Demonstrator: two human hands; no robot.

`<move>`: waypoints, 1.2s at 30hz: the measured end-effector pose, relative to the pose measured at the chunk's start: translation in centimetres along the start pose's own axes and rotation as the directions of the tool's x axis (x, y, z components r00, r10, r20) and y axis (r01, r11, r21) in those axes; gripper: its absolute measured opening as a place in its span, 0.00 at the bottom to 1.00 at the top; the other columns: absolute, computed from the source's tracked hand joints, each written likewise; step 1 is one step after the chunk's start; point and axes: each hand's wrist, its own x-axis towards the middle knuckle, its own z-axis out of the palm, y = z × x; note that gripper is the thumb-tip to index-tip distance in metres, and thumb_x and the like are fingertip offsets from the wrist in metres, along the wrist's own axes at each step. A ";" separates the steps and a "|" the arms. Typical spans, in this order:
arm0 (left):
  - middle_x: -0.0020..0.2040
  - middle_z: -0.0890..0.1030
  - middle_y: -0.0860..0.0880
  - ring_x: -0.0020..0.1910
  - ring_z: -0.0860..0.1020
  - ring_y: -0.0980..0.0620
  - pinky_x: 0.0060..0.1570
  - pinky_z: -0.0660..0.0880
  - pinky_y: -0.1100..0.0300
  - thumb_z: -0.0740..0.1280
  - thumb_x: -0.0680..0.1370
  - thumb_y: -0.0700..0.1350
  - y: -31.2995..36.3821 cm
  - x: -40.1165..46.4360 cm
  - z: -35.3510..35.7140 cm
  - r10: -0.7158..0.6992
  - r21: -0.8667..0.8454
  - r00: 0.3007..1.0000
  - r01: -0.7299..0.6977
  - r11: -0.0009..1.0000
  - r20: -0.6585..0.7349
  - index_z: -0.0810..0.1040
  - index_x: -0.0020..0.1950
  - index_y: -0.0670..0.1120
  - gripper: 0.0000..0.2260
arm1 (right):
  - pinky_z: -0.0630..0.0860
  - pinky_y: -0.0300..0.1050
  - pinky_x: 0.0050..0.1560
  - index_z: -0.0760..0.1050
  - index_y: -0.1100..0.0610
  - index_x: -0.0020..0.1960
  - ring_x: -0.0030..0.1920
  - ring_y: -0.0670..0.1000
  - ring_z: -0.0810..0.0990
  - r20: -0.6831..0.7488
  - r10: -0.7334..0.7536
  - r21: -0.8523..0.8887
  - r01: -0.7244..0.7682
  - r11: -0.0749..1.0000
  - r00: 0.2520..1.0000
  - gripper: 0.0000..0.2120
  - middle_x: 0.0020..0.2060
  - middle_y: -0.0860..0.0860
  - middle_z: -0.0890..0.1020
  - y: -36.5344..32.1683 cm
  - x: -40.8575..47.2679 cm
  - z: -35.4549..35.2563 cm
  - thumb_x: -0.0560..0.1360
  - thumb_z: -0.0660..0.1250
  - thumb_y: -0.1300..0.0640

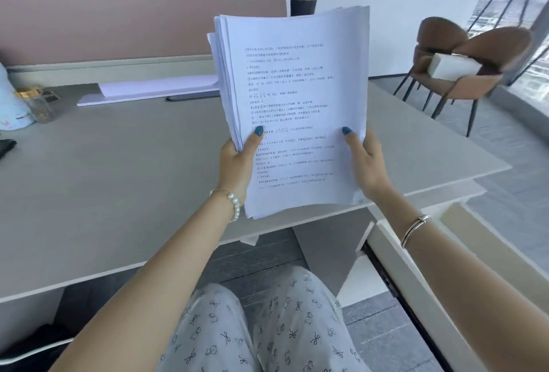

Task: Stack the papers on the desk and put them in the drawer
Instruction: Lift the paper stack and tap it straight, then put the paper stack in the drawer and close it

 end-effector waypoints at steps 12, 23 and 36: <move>0.52 0.82 0.51 0.54 0.80 0.52 0.56 0.77 0.53 0.69 0.72 0.52 -4.2 -9.5 14.8 -0.187 -0.024 0.945 0.201 0.979 0.267 0.79 0.53 0.49 0.13 | 0.74 0.45 0.51 0.69 0.49 0.58 0.50 0.49 0.78 -0.252 0.071 -0.153 -0.112 0.982 0.965 0.09 0.50 0.47 0.79 1.9 -7.4 -17.5 0.79 0.58 0.57; 0.42 0.73 0.51 0.39 0.73 0.55 0.33 0.71 0.68 0.67 0.73 0.46 -6.9 -11.2 24.7 -0.238 0.240 0.874 0.144 0.960 0.424 0.65 0.52 0.46 0.13 | 0.81 0.36 0.37 0.71 0.54 0.63 0.41 0.45 0.82 -0.287 0.289 -0.171 -0.346 0.923 0.913 0.13 0.48 0.50 0.81 3.7 -12.6 -30.8 0.79 0.60 0.55; 0.70 0.70 0.42 0.70 0.63 0.44 0.68 0.62 0.53 0.64 0.74 0.45 -12.2 -7.5 30.5 -0.105 0.592 0.876 -0.226 0.774 0.471 0.62 0.72 0.43 0.27 | 0.82 0.41 0.41 0.73 0.43 0.55 0.43 0.47 0.83 -0.162 0.565 -0.334 -0.584 0.740 0.809 0.10 0.49 0.50 0.83 9.1 -13.0 -37.6 0.79 0.61 0.56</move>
